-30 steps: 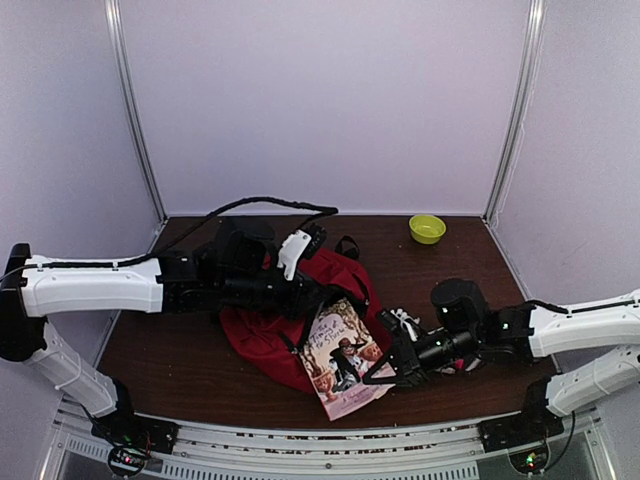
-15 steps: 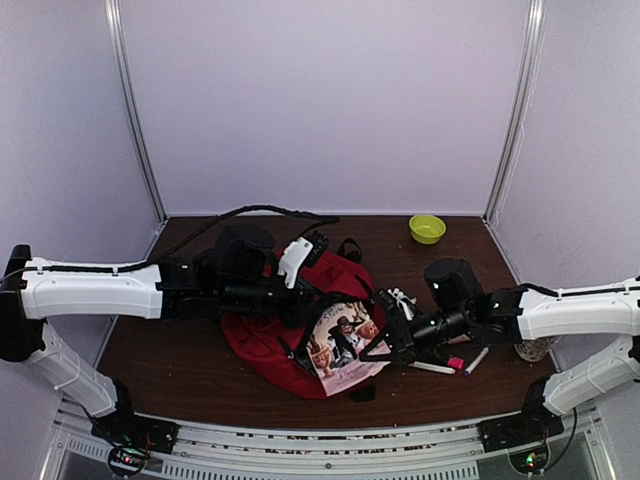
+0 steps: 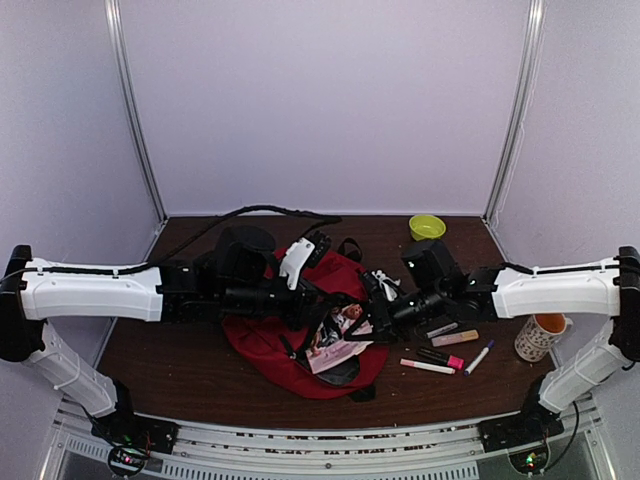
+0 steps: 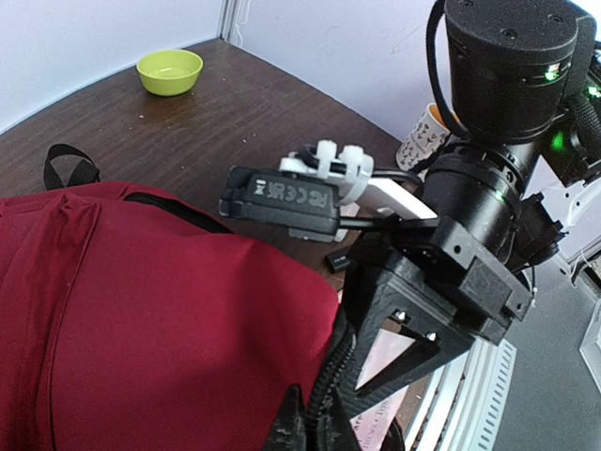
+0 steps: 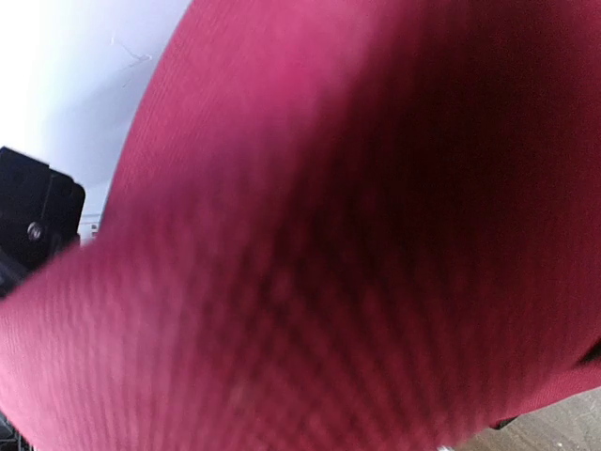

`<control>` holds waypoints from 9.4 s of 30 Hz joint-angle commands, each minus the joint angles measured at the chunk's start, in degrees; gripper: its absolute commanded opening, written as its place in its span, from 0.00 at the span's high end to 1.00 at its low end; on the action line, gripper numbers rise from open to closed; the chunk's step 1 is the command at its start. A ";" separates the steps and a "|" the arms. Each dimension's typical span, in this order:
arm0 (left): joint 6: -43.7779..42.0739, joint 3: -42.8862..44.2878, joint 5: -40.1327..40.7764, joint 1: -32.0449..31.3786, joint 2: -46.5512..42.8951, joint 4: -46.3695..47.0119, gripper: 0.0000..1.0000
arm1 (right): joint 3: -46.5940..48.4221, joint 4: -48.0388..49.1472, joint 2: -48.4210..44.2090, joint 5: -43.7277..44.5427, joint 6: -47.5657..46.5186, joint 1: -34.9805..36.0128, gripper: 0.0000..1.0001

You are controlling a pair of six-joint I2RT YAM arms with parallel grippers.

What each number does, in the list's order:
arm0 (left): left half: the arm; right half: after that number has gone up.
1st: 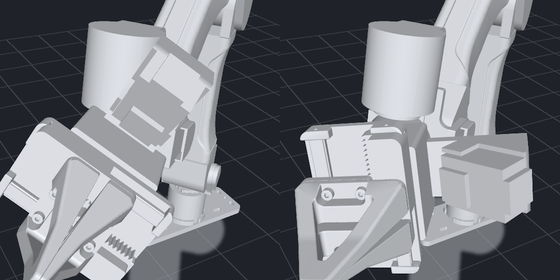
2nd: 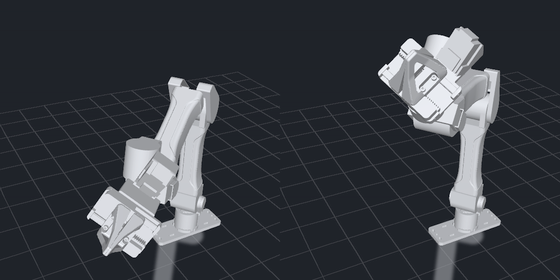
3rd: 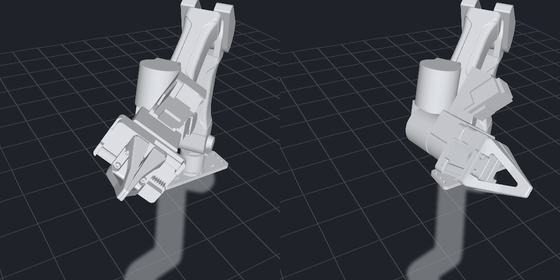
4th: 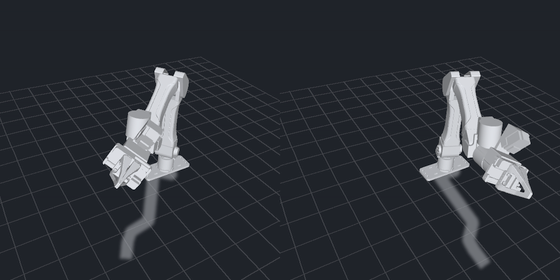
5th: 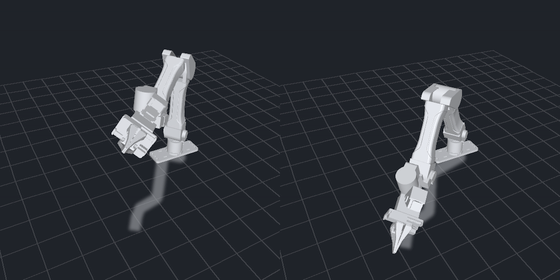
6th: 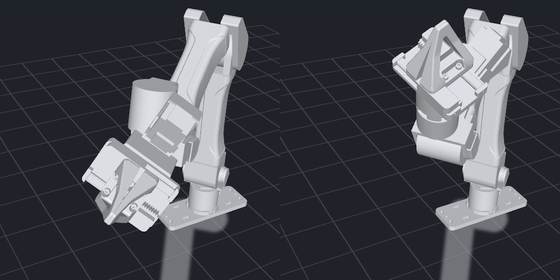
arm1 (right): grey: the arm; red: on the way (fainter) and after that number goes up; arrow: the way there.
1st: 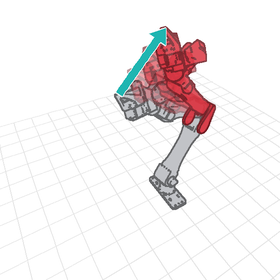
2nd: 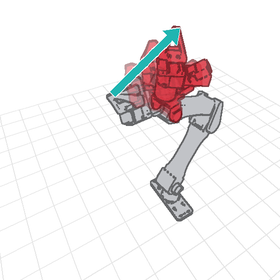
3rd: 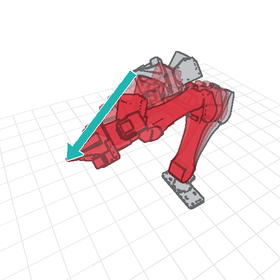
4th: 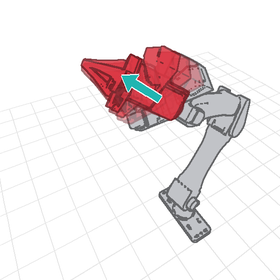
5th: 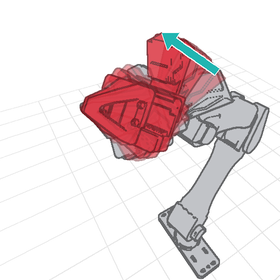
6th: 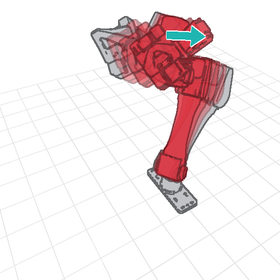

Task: Pack the student bag
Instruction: Place the book in the largest pocket of the bag, then place the largest pocket of the bag in the student bag, then grab the largest pocket of the student bag, then zip the student bag into the largest pocket of the bag.

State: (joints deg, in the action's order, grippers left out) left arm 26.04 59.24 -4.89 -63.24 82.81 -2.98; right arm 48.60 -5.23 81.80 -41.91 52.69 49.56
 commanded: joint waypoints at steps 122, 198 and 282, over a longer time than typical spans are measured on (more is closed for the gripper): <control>5.69 14.99 3.32 -3.03 16.21 -6.38 0.64 | -1.04 -17.32 -18.17 47.77 -17.54 -8.13 0.37; 9.20 19.77 1.85 5.81 22.45 -5.58 0.77 | -15.13 5.68 -1.56 25.51 -19.41 -8.66 0.64; 11.71 41.89 -8.64 4.78 45.62 -19.23 0.18 | -9.89 -8.78 -14.56 17.61 -23.60 12.06 1.00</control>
State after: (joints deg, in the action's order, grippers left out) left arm 38.92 99.09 -12.45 -56.71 128.25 -21.17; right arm 39.13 -13.72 69.60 -25.54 28.71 60.88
